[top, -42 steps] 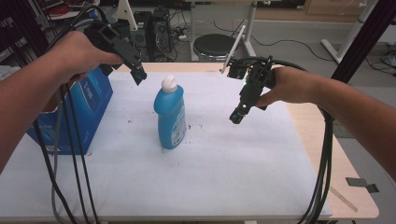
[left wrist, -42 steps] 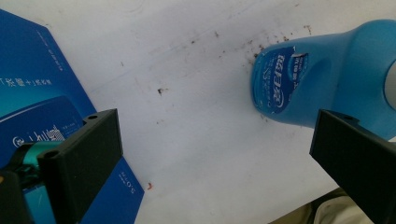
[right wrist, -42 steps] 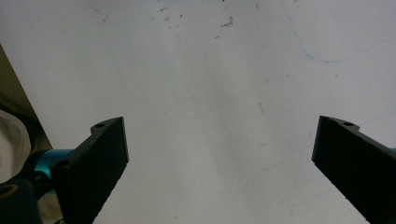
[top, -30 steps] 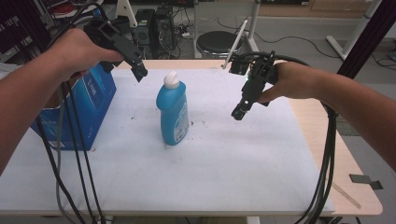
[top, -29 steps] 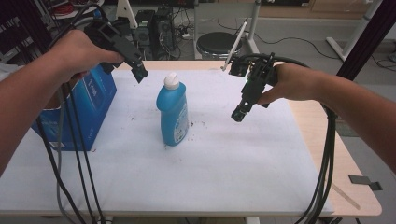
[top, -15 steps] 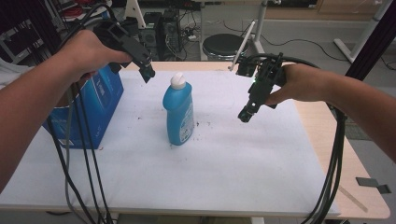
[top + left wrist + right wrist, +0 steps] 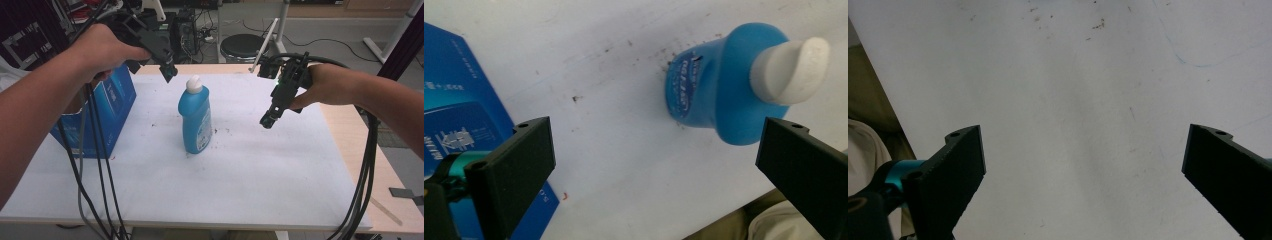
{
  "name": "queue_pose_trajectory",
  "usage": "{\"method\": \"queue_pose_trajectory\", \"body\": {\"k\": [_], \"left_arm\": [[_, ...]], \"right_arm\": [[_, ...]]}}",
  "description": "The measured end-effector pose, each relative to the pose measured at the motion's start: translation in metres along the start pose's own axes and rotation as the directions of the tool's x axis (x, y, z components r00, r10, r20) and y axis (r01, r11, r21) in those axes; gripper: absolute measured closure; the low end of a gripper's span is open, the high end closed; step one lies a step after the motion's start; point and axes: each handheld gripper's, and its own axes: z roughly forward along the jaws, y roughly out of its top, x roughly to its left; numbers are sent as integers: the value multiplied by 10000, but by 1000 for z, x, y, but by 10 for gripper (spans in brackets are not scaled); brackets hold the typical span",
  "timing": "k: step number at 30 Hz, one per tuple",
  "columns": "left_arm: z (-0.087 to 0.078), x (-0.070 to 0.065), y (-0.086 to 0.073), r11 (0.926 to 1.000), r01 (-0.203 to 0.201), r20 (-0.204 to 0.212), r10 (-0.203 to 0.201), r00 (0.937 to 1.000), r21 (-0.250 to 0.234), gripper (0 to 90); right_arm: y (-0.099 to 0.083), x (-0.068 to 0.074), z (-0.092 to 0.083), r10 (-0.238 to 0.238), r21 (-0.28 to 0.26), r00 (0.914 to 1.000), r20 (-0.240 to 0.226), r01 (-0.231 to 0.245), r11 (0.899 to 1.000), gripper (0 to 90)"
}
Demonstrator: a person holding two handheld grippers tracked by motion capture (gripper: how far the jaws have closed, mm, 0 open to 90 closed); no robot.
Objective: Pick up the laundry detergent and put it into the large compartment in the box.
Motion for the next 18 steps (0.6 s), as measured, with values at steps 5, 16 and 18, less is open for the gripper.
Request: {"method": "queue_pose_trajectory", "body": {"k": [5,16,18], "left_arm": [[0,-9,3,10000,60,150,-60,9999,-46,24],[3,-30,10,9998,-22,506,32,9987,-195,24],[4,-34,10,9998,-76,573,88,9983,-203,25]], "right_arm": [[-1,-1,0,-12,32,10000,-22,12,10000,27],[-4,-3,-1,-92,-37,10000,-31,92,10000,27],[-5,-3,-2,-52,-32,10000,-12,51,10000,28]]}}
